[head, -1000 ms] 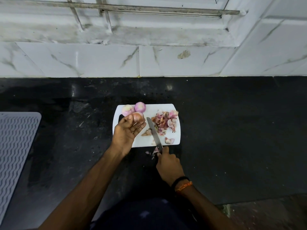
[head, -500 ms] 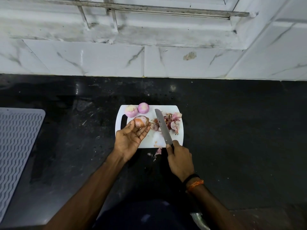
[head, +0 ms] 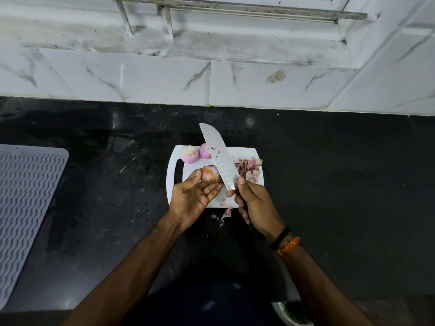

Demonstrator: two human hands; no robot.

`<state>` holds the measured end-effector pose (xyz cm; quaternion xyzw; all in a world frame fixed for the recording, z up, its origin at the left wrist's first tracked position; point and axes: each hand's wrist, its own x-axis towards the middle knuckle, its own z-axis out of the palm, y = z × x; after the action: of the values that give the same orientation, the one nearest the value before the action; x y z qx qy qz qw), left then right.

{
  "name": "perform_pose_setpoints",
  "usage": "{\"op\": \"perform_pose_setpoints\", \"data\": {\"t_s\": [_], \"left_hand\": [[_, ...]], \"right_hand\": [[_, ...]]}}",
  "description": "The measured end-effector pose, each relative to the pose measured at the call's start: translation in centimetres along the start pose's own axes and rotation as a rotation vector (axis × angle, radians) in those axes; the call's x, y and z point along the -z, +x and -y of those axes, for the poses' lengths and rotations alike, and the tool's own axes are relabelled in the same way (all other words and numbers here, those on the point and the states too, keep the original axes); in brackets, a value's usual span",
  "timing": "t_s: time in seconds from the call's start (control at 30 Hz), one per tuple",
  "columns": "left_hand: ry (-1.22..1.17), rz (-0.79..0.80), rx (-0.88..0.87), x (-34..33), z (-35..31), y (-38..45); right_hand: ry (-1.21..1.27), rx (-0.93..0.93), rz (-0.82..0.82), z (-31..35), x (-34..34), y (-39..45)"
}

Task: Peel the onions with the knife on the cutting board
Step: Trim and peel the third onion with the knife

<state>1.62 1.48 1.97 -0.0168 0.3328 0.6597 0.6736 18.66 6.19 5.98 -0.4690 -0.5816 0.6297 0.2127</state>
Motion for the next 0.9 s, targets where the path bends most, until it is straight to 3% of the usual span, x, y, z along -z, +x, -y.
{"op": "perform_pose_setpoints", "data": {"t_s": [0.27,0.6,0.8,0.9], "left_hand": [[0.099,0.113,-0.050,0.4,0.1,-0.1],[0.131,0.068,-0.057,0.8,0.3,-0.4],[0.163,0.069,-0.071,0.8,0.3,-0.4],[0.175,0.072,-0.064,0.6,0.2,-0.4]], "right_hand": [[-0.487,0.164,-0.081,0.8,-0.4,0.7],[-0.727,0.306,-0.118,0.4,-0.6,1.4],[-0.688,0.316,-0.062,0.7,0.0,1.7],[-0.671,0.289,-0.110,1.0,-0.2,1.7]]}}
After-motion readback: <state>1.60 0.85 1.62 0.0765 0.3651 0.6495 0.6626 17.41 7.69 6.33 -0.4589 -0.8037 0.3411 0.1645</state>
